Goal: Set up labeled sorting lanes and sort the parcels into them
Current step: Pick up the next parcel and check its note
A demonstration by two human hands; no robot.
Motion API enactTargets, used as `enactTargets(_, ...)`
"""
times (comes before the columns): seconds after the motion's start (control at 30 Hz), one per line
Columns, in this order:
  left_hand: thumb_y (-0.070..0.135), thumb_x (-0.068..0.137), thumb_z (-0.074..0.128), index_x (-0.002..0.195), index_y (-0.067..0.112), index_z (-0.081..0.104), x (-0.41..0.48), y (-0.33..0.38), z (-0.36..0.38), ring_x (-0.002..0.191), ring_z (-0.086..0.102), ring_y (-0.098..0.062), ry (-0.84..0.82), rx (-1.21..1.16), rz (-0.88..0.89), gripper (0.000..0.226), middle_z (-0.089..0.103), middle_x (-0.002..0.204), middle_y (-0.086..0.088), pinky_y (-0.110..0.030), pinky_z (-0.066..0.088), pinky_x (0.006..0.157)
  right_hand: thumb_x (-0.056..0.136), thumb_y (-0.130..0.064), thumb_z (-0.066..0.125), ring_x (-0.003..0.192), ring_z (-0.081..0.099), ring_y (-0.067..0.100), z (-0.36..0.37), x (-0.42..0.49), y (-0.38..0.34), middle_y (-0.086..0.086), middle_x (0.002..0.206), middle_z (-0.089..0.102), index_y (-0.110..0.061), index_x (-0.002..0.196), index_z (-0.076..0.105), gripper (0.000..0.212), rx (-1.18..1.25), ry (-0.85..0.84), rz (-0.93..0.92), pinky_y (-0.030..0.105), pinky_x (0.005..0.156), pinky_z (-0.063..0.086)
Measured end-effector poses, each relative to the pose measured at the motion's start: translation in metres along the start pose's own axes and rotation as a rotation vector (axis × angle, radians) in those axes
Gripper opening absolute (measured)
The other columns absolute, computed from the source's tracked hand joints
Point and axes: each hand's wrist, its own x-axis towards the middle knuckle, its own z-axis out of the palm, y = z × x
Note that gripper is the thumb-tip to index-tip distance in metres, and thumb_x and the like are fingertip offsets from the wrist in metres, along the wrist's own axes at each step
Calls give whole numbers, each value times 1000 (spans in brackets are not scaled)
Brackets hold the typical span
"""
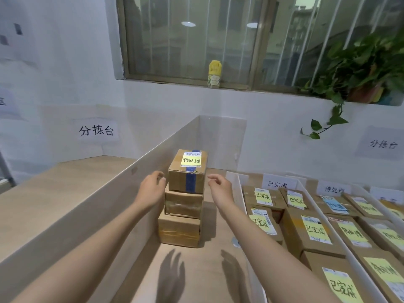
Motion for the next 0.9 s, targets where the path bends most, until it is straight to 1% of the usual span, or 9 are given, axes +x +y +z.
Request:
enactTargets(0.1, 15, 98, 41, 127, 4, 53, 23, -3, 11, 120, 50, -26, -10, 3, -2, 34, 57, 128, -14, -32, 37, 97, 99, -15, 44, 99, 52, 10, 13, 28, 4, -4, 108, 59, -16, 118, 60, 25, 13, 27, 2, 11, 62, 37)
enactTargets(0.17, 16, 98, 41, 127, 5, 53, 42, -6, 19, 119, 50, -27, -22, 6, 2, 34, 57, 128, -14, -33, 37, 96, 99, -16, 45, 103, 54, 11, 21, 47, 6, -3, 115, 61, -16, 122, 60, 27, 15, 38, 0, 11, 64, 38)
enactTargets(0.27, 20, 99, 40, 129, 7, 51, 65, -8, 30, 120, 50, -26, -56, 0, 0, 35, 57, 129, -12, -33, 38, 95, 98, -14, 46, 115, 53, 16, 32, 70, 12, -1, 125, 59, -17, 123, 59, 28, 38, 31, 12, 17, 77, 42)
enactTargets(0.33, 24, 100, 38, 133, 10, 49, 77, -7, 39, 120, 49, -25, -80, -8, -11, 37, 56, 131, -10, -33, 38, 95, 99, -14, 46, 114, 52, 13, 39, 83, 16, -1, 127, 58, -17, 124, 58, 29, 41, 13, 24, 21, 84, 41)
enactTargets(0.4, 27, 101, 35, 134, 13, 47, 87, -7, 47, 120, 49, -25, -100, -7, -31, 38, 55, 132, -9, -32, 39, 91, 98, -15, 48, 110, 51, 9, 46, 95, 22, -2, 128, 59, -18, 123, 59, 28, 47, 5, 33, 23, 88, 42)
enactTargets(0.57, 27, 100, 32, 131, 15, 49, 102, -10, 66, 116, 48, -23, -113, -31, -65, 37, 56, 132, -7, -30, 35, 82, 97, -19, 49, 113, 53, 13, 52, 112, 34, -2, 127, 60, -22, 119, 61, 26, 53, 2, 42, 25, 90, 45)
enactTargets(0.63, 25, 100, 33, 130, 16, 50, 102, -11, 70, 120, 48, -24, -101, -47, -79, 35, 55, 133, -7, -30, 36, 84, 96, -19, 50, 110, 55, 12, 50, 115, 37, -2, 125, 61, -21, 119, 62, 26, 84, -3, 42, 23, 87, 47)
enactTargets(0.73, 26, 101, 35, 132, 17, 48, 100, -13, 74, 124, 47, -25, -89, -72, -92, 35, 53, 136, -5, -31, 37, 87, 96, -19, 52, 109, 57, 12, 49, 114, 40, -3, 122, 62, -20, 121, 62, 26, 116, -10, 50, 14, 73, 46)
enactTargets(0.9, 30, 100, 40, 132, 18, 49, 100, -15, 74, 125, 47, -23, -82, -127, -116, 35, 52, 137, -4, -34, 41, 92, 97, -18, 51, 108, 58, 12, 48, 112, 39, -1, 124, 62, -22, 121, 61, 26, 117, -12, 83, 20, 76, 51)
